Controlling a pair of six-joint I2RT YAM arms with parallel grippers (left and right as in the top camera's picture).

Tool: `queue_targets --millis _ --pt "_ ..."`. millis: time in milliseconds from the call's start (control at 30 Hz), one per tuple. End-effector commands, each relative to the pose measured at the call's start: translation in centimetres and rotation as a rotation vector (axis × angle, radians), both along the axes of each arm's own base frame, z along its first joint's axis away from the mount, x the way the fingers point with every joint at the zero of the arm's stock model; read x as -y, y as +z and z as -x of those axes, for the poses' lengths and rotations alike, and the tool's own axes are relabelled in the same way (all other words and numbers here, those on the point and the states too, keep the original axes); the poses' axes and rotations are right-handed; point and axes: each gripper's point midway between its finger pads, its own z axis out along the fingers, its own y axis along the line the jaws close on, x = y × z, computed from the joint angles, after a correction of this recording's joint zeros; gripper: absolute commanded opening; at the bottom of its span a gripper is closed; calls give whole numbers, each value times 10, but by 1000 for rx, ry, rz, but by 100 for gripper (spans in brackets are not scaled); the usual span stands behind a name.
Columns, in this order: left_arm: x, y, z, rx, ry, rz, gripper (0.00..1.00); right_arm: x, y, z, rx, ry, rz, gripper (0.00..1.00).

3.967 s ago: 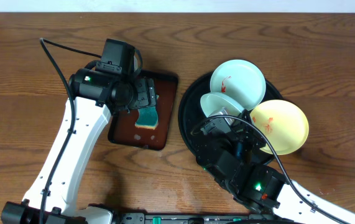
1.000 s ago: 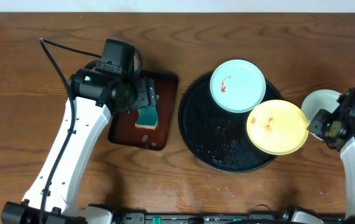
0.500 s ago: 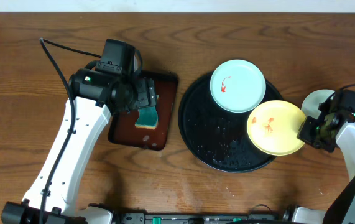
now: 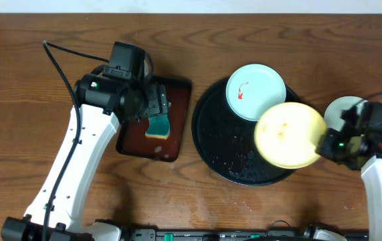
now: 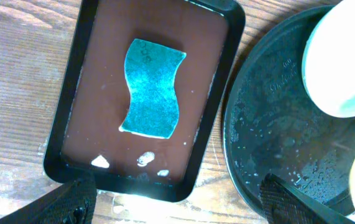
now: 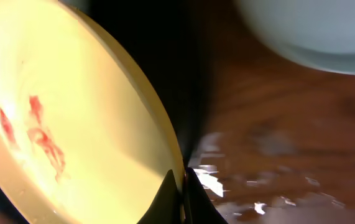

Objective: Clean dirty plates on tray and stack at the side
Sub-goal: 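Grasp yellow plate rim with right gripper and drag it to tray center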

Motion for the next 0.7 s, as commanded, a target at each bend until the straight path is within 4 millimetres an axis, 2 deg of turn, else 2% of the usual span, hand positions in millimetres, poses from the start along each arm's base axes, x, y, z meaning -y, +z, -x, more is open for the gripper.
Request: queue_targets --millis 0,100,233,367,400,433,467,500,533,667 --pt "-2 0 1 -3 5 -3 84 -44 1 -3 28 169 -87 1" --pt "-2 0 1 -3 5 -3 84 -68 -18 -1 6 232 -103 1" --pt "-2 0 1 -3 4 -3 84 -94 -53 4 -43 183 -151 1" --pt "-2 0 1 -3 4 -3 84 -101 -76 5 -63 147 -125 1" --pt "-2 0 1 -3 4 -3 84 -101 -77 4 -58 149 -116 2" --pt "-2 0 1 -3 4 -3 84 -100 -76 1 -49 150 -109 8" --pt "-2 0 1 -3 4 -3 84 -100 -75 -2 -37 153 -103 18" --pt "-2 0 1 -3 4 -3 85 -99 -72 -5 -19 169 -98 34" --pt "-2 0 1 -3 4 -3 85 -99 -67 -8 -7 189 -90 40" --pt "-2 0 1 -8 28 6 85 -99 -38 -19 54 291 -48 43"
